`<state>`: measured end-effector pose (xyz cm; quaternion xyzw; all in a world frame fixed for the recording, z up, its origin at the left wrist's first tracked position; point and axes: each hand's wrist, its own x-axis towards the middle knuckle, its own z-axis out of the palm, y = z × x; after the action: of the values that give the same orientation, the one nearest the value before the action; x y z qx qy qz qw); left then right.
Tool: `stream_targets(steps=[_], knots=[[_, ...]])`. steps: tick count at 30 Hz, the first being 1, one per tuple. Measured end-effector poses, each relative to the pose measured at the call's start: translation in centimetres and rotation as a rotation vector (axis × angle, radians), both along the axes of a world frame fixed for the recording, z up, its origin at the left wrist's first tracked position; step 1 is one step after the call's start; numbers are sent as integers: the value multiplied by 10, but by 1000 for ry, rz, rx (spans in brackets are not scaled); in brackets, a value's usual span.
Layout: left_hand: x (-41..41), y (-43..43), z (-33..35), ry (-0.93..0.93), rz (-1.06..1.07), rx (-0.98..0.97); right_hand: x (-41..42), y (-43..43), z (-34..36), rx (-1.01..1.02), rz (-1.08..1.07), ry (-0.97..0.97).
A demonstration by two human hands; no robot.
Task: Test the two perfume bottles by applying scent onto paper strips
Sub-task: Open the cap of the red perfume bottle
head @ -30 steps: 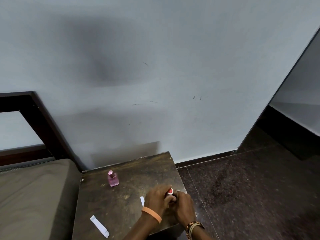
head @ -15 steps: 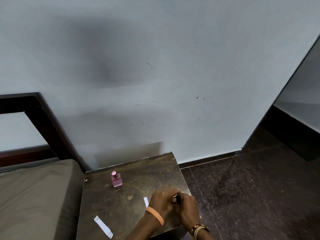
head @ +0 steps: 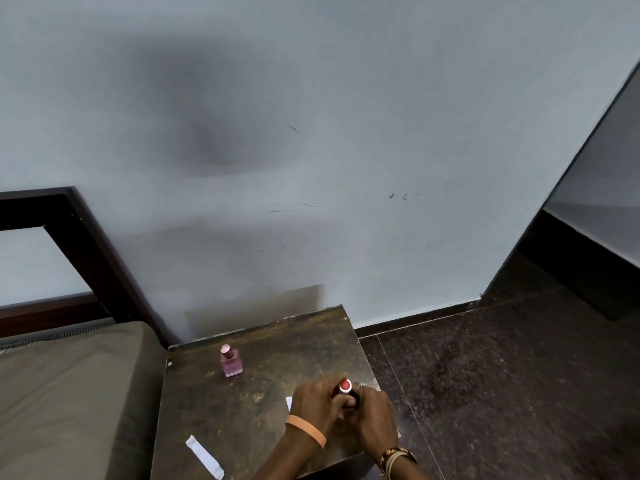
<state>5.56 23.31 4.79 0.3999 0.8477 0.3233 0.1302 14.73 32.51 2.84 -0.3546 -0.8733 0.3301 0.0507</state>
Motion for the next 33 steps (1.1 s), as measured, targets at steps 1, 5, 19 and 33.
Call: stream_targets(steps=[1,5,19,33], knots=[[1,0,-2,-7,34,16,0,0,1,13,4,5],[7,2,-1,40,-92,26,0,-2,2,18,-16,18],[-2,1,2,9,-61,41,0,-2,-2,28,-24,-3],[2,-3,0,8,-15,66,-1,-3,-7,11,-18,34]])
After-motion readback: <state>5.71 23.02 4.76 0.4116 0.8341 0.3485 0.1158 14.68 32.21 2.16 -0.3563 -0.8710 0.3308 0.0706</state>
